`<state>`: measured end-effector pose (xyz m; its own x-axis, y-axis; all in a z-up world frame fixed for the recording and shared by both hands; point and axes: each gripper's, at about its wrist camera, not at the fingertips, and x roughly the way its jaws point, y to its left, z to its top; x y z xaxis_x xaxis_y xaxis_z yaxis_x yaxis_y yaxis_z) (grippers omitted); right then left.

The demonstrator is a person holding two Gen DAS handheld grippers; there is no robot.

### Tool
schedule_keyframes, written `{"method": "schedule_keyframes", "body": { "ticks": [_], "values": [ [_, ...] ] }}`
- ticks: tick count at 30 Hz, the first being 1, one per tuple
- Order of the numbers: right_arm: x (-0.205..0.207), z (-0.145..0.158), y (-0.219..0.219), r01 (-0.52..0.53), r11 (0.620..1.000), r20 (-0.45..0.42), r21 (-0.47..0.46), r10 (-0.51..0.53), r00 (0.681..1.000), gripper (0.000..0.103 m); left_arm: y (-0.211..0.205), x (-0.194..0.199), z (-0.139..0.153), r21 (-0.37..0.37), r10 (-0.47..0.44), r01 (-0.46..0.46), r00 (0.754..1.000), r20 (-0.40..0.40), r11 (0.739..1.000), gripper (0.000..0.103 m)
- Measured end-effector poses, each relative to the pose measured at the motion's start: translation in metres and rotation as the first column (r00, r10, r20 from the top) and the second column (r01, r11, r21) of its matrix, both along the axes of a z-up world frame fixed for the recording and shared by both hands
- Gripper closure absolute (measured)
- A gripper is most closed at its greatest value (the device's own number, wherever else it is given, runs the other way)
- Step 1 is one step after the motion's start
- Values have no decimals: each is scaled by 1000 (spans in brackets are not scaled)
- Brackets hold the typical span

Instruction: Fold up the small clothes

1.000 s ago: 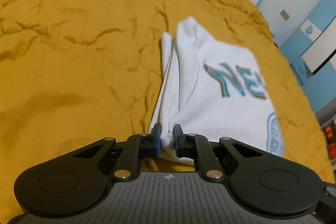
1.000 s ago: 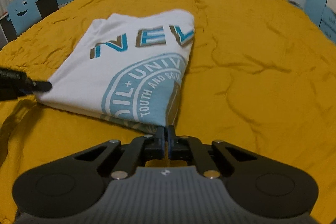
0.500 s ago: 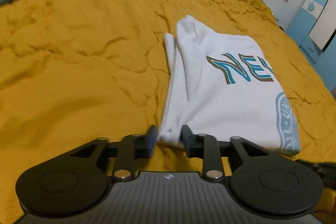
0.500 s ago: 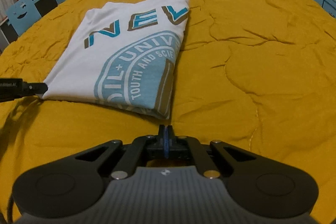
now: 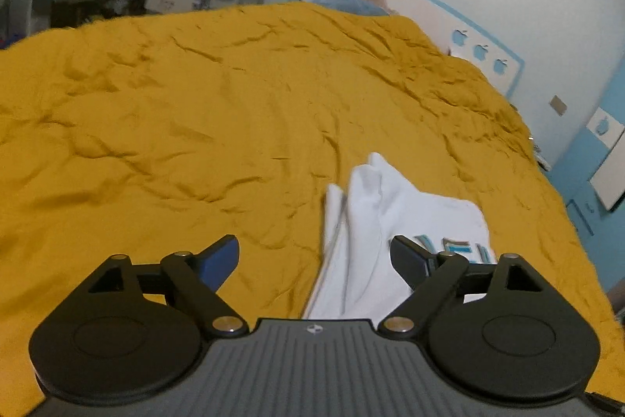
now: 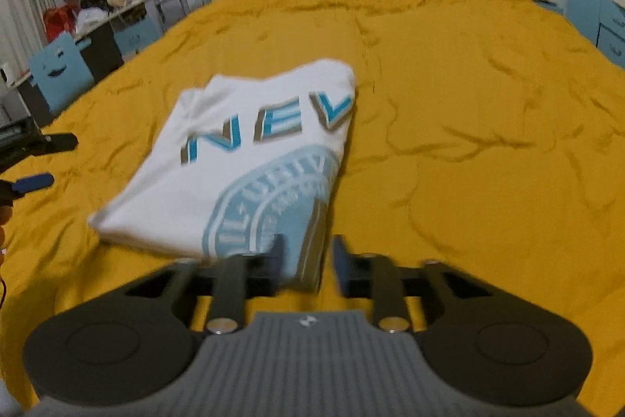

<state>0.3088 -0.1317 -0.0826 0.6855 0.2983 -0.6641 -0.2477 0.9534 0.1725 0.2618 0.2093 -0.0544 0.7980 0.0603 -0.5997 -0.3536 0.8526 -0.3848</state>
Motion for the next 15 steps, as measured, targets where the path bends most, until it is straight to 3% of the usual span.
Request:
{"method": "schedule_keyframes", "body": {
  "ticks": [2,5,7,15],
  "values": [
    [9,3,-1,1,1000,16,13,-1,1000,61,8,19,-4,-40,-20,20,1000,-2,999,3],
    [27,5,-1,9,999,32,32,-10,999,52,17,45,-11,-87,-61,61,998,-4,994,14],
    [43,4,-4,18,997,30,73,-20,999,47,17,65,-18,-90,-78,77,997,-12,993,15],
    [128,-20,-24,125,950,-113,285,-96,989,46,23,113,-65,-132,-155,150,988,-27,980,14]
  ]
}}
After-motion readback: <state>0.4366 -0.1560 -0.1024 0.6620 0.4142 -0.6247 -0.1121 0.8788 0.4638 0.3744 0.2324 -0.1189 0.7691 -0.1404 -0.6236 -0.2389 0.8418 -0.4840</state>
